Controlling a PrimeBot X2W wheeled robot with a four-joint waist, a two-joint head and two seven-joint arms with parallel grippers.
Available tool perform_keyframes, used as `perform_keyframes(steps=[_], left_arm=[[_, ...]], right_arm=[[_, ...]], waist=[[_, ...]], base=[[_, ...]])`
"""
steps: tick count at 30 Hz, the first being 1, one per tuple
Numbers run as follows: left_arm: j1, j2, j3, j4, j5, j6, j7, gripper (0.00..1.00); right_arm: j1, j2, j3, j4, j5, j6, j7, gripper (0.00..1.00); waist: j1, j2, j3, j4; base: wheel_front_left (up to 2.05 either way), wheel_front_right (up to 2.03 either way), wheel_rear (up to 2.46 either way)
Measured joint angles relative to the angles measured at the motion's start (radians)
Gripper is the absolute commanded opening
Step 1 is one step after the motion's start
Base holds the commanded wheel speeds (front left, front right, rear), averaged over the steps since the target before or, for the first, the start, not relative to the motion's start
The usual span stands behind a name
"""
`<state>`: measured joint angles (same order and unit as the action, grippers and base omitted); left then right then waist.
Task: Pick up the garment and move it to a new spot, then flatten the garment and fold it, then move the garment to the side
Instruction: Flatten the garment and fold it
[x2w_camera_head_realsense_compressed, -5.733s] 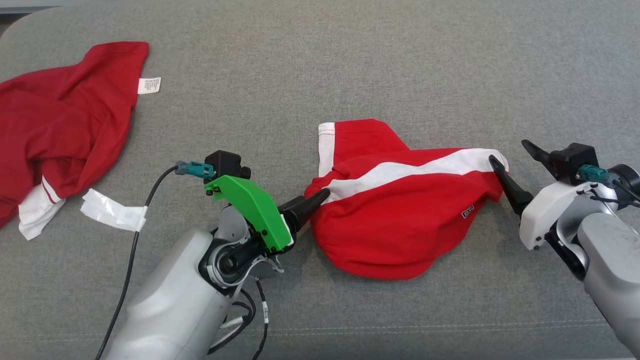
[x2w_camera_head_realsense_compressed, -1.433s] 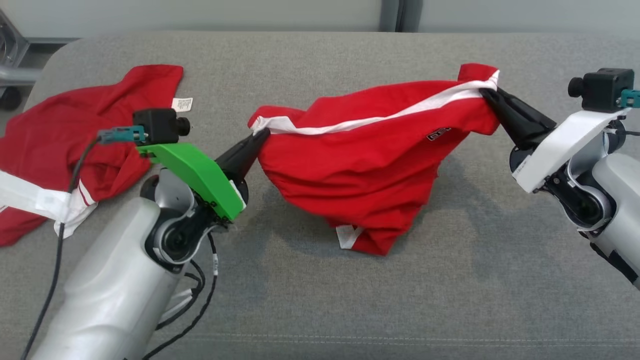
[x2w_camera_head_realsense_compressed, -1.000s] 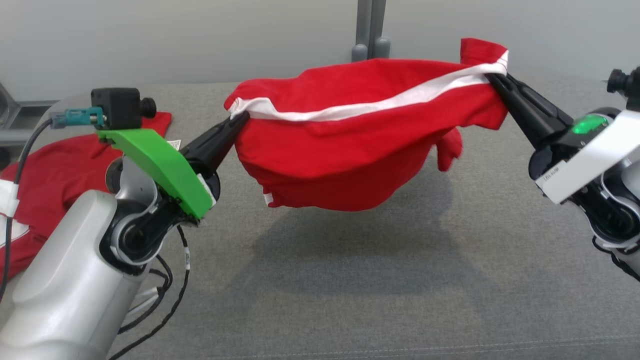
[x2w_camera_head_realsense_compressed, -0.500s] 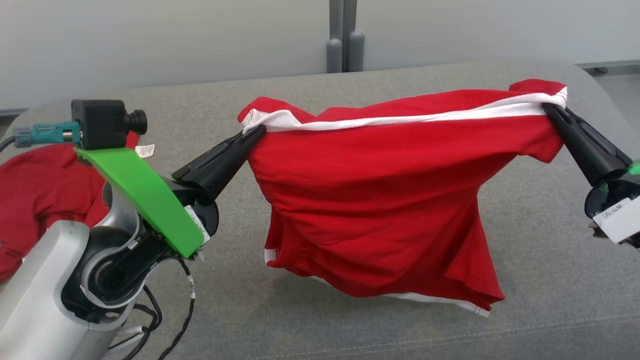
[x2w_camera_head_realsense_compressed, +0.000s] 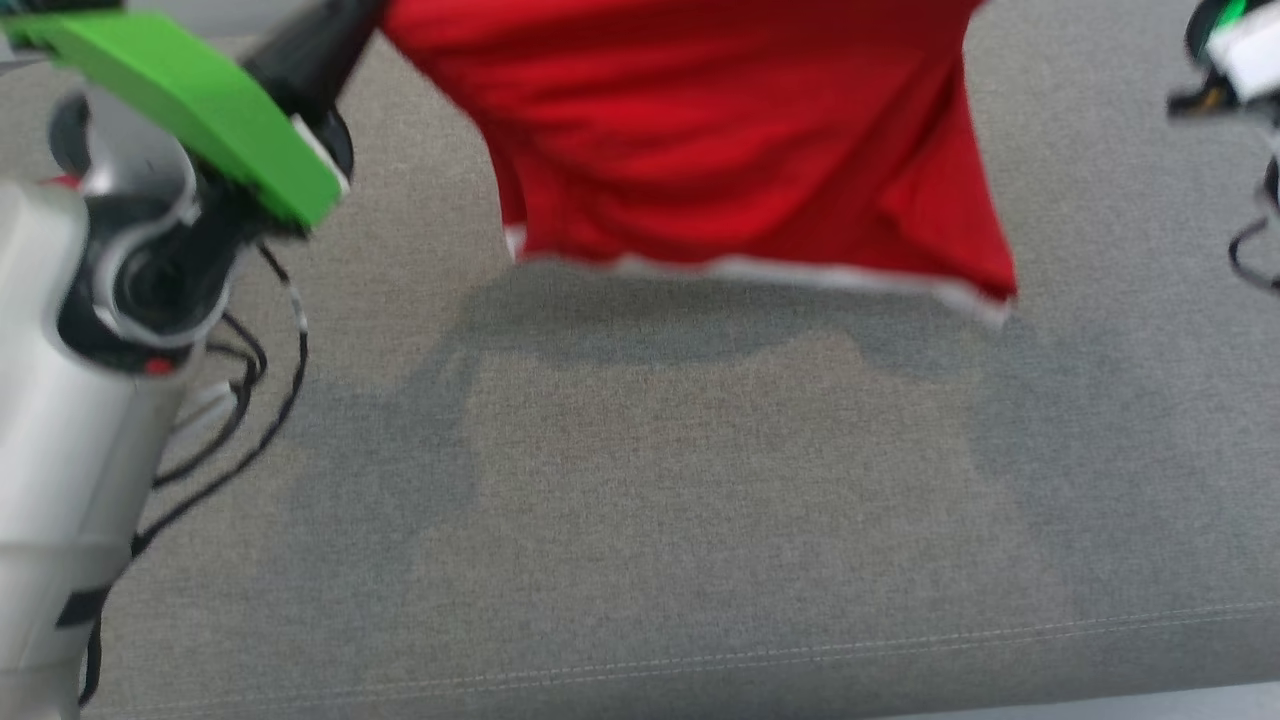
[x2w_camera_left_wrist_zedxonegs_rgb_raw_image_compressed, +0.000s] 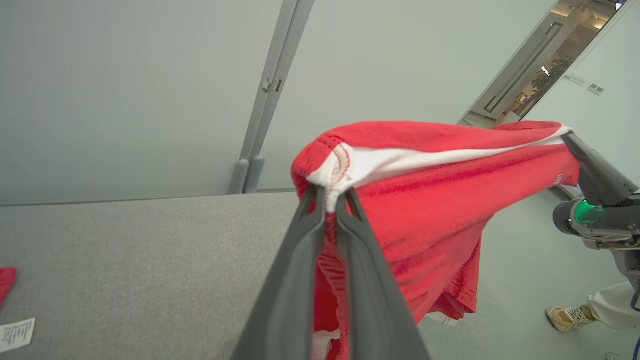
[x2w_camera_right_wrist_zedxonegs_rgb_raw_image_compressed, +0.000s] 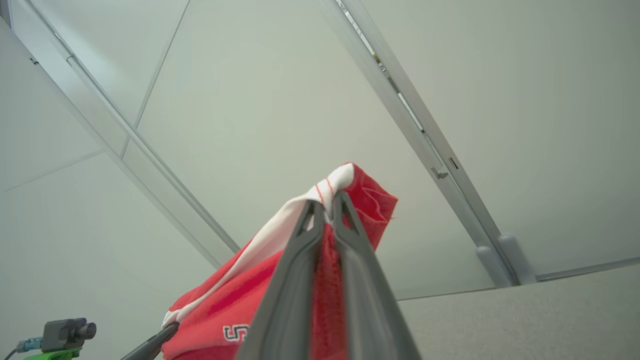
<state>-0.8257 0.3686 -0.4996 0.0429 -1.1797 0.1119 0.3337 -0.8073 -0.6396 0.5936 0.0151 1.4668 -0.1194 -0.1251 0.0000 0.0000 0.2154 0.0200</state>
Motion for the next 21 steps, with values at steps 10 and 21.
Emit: perform_keyframes(steps=[10,21], left_arm=[[-0.281,-0.099,0.081,0.063,0.144,-0.063,-0.257,0.0],[0.195,-0.121,-0.034,0.173,0.178,-0.214,-0.489,0.0]], right_arm=[[-0.369,0.137,-0.056,0.042,-0.127,-0.002,-0.088,0.0],[0.252,0.129,0.073,0.147,-0.145,0.102,-0.122,0.0]], waist=[[0.0,0.0,0.141,0.018],[0.0001,0.0,0.276,0.025]], base=[[0.0,0.0,0.0],[0.0,0.0,0.0]])
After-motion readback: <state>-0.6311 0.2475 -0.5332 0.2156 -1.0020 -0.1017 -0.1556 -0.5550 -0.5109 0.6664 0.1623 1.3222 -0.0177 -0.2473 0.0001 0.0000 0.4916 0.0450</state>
